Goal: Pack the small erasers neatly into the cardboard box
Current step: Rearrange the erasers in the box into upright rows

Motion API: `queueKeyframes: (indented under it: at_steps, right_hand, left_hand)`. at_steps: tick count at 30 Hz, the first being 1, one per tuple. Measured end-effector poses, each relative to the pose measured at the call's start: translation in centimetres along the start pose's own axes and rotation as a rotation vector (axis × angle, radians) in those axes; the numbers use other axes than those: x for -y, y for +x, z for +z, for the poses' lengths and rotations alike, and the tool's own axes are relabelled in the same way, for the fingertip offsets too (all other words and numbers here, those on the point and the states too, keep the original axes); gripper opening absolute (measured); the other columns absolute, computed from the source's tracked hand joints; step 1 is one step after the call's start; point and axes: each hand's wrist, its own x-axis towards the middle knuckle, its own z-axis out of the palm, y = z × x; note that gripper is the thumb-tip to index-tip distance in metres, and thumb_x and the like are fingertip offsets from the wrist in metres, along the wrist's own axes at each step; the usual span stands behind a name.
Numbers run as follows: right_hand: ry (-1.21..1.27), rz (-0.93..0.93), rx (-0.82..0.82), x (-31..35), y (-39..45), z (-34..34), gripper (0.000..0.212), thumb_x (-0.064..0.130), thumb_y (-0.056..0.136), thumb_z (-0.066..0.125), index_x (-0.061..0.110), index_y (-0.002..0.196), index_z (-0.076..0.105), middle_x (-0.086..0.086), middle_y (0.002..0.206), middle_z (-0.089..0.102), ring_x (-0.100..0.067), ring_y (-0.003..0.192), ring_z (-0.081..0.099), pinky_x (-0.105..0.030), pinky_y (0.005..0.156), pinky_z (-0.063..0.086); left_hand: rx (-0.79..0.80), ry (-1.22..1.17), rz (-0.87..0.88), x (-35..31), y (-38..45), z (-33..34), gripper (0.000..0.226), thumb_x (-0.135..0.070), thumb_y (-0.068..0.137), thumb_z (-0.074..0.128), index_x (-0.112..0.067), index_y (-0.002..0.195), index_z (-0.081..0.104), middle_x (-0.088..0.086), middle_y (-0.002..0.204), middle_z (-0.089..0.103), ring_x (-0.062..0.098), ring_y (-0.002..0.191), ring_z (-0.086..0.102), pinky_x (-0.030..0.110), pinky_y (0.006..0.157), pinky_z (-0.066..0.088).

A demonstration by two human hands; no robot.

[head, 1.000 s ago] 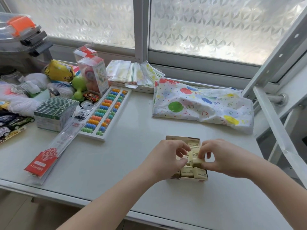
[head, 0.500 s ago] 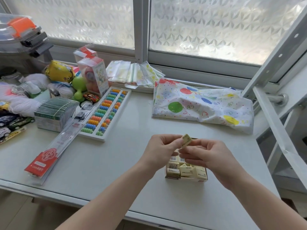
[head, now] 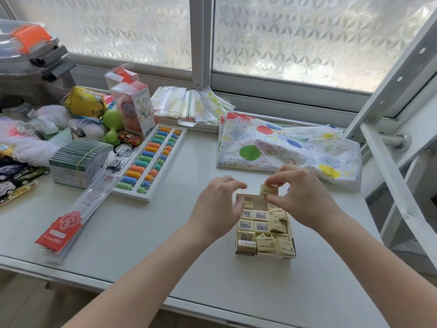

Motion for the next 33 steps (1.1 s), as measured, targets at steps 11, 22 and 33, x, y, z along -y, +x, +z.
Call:
queueKeyframes:
  at_steps: [11, 22, 33]
  right_hand:
    - [-0.332, 0.084, 0.163, 0.5, 1.1, 3.4, 0.014, 0.006, 0.077, 0.061, 0.012, 0.089, 0.063, -0.006, 0.097, 0.063, -0.027, 0.092, 0.058, -0.037, 0.079, 0.05]
    - [-0.299, -0.001, 0.322, 0.0, 1.6, 2.0, 0.024, 0.006, 0.081, 0.056, 0.016, 0.096, 0.072, -0.003, 0.102, 0.061, -0.022, 0.098, 0.057, -0.031, 0.08, 0.047]
    - [-0.025, 0.2, 0.195, -2.6, 1.2, 1.0, 0.014, 0.008, 0.075, 0.06, 0.021, 0.078, 0.062, -0.001, 0.088, 0.064, -0.016, 0.08, 0.061, -0.026, 0.07, 0.049]
  left_hand:
    - [0.145, 0.175, 0.067, 0.8, 0.6, 1.2, 0.027, -0.016, 0.089, 0.052, -0.014, 0.112, 0.064, -0.004, 0.117, 0.061, 0.015, 0.112, 0.05, 0.03, 0.092, 0.044]
    - [0.173, 0.177, 0.121, 0.0, 1.3, 2.0, 0.03, -0.026, 0.088, 0.056, -0.022, 0.118, 0.062, -0.004, 0.118, 0.059, 0.015, 0.113, 0.047, 0.028, 0.09, 0.042]
    - [0.298, 0.311, 0.258, -0.6, 2.9, 1.5, 0.026, -0.026, 0.09, 0.057, -0.01, 0.109, 0.059, 0.004, 0.115, 0.055, 0.022, 0.104, 0.053, 0.036, 0.084, 0.048]
